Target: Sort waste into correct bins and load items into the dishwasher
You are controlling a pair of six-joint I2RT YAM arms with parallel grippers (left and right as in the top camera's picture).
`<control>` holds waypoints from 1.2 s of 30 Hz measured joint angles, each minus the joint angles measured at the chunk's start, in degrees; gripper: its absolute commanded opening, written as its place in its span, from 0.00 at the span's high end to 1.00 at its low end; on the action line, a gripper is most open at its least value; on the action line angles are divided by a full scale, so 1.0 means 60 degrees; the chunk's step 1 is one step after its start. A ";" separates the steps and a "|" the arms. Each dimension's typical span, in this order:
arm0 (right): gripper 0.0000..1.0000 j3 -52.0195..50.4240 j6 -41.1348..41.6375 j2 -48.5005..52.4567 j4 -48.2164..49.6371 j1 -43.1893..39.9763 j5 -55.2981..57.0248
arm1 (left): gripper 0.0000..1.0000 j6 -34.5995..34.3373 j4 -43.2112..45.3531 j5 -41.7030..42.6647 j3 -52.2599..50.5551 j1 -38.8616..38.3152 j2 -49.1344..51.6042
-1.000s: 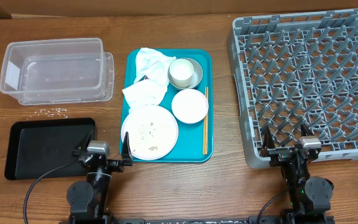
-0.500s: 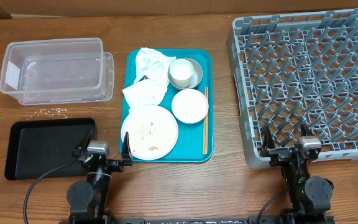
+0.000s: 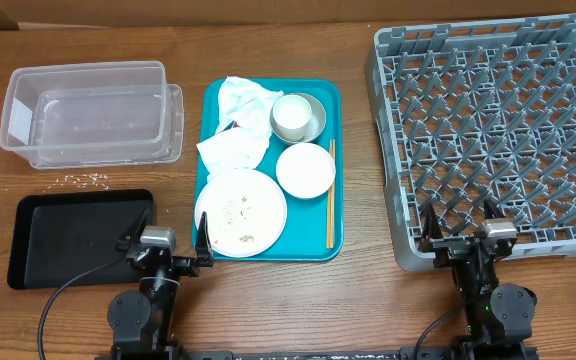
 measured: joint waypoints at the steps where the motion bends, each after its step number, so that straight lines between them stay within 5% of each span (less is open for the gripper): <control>1: 0.00 0.0000 -0.0007 0.0000 0.0004 -0.0004 -0.0004 | 0.00 0.0000 0.0000 -0.0004 0.0000 0.0004 0.0000; 15: 0.00 0.0000 -0.0007 0.0000 -0.0004 -0.0004 -0.0004 | 0.00 -0.0160 0.0215 0.0127 -0.0015 0.0004 0.0000; 27: 0.00 0.0000 -0.0004 0.0000 0.0004 -0.0004 -0.0004 | 0.00 -0.5315 0.1902 0.4331 -0.0036 -0.0015 -0.0015; 36: 0.00 0.0000 -0.0007 0.0000 -0.0004 -0.0004 -0.0004 | 0.00 -0.5949 0.4761 0.5497 0.0007 -0.0015 -0.0036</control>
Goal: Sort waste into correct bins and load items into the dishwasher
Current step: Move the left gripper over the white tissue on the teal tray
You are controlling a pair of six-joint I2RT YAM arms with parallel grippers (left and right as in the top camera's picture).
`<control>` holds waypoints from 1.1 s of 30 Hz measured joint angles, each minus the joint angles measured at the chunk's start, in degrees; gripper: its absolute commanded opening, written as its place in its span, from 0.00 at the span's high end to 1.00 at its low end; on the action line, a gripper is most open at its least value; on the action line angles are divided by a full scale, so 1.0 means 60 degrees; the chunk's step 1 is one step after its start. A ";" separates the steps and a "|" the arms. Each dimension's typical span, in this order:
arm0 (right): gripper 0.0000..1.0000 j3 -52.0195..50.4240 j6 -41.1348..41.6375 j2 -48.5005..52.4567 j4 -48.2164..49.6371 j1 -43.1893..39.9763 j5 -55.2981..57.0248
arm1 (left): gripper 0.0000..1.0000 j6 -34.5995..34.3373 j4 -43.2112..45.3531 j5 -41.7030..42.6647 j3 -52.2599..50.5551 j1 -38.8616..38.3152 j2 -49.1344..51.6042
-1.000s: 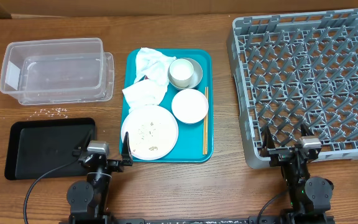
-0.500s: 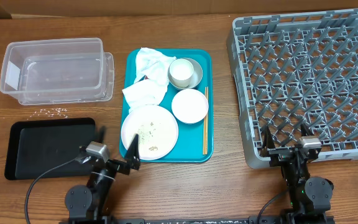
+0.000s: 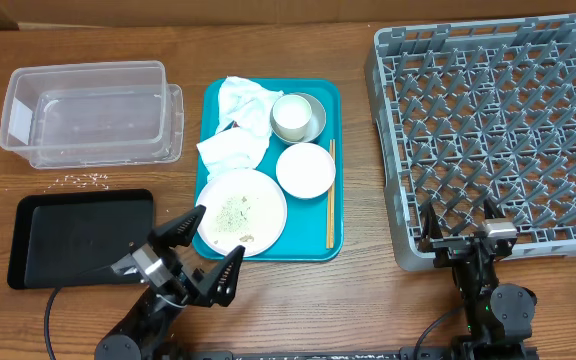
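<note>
A teal tray (image 3: 320, 245) in the middle of the table carries a white plate (image 3: 243, 208) with food scraps, a white bowl (image 3: 305, 170), a metal bowl holding a white cup (image 3: 296, 117), two crumpled napkins (image 3: 245, 101) and a pair of chopsticks (image 3: 330, 195). My left gripper (image 3: 208, 246) is open and turned diagonally at the tray's front left corner. One of its fingers lies by the plate's left rim. My right gripper (image 3: 458, 226) stands open at the front edge of the grey dish rack (image 3: 498, 130), holding nothing.
A clear plastic bin (image 3: 88, 110) sits at the back left. In front of it lies a black tray (image 3: 80, 237). Some rice grains (image 3: 83, 180) are scattered on the wood between them. The dish rack fills the right side.
My left gripper has moved forward and to the right. It has turned diagonally, and its open fingers now reach the plate's front left rim. The right arm and all the tableware have stayed put.
</note>
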 measured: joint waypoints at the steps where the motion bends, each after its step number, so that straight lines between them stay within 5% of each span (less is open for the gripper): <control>1: 0.00 0.0000 0.0000 0.0000 0.0004 0.0000 0.0004 | 0.00 0.0120 -0.0142 0.0018 0.0036 0.0000 0.0000; 13: 0.00 0.0000 -0.0004 0.0000 0.0004 0.0000 0.0000 | 0.00 0.3821 -0.4721 -0.0583 0.4237 0.0000 0.2178; 19: 0.00 0.0000 0.0000 -0.0007 0.0004 0.0000 -0.0004 | 0.00 0.4983 -0.7960 -0.0616 0.8193 0.0000 0.5974; 27: 0.00 0.0000 -0.0025 -0.0018 0.0000 0.0000 0.0004 | 0.00 0.7366 -1.5347 -0.0404 1.5609 0.0000 1.1963; 33: 0.00 0.0000 -0.0025 -0.0018 0.0007 0.0000 0.0000 | 0.00 0.8138 -1.6149 -0.0430 1.8098 -0.0022 1.4411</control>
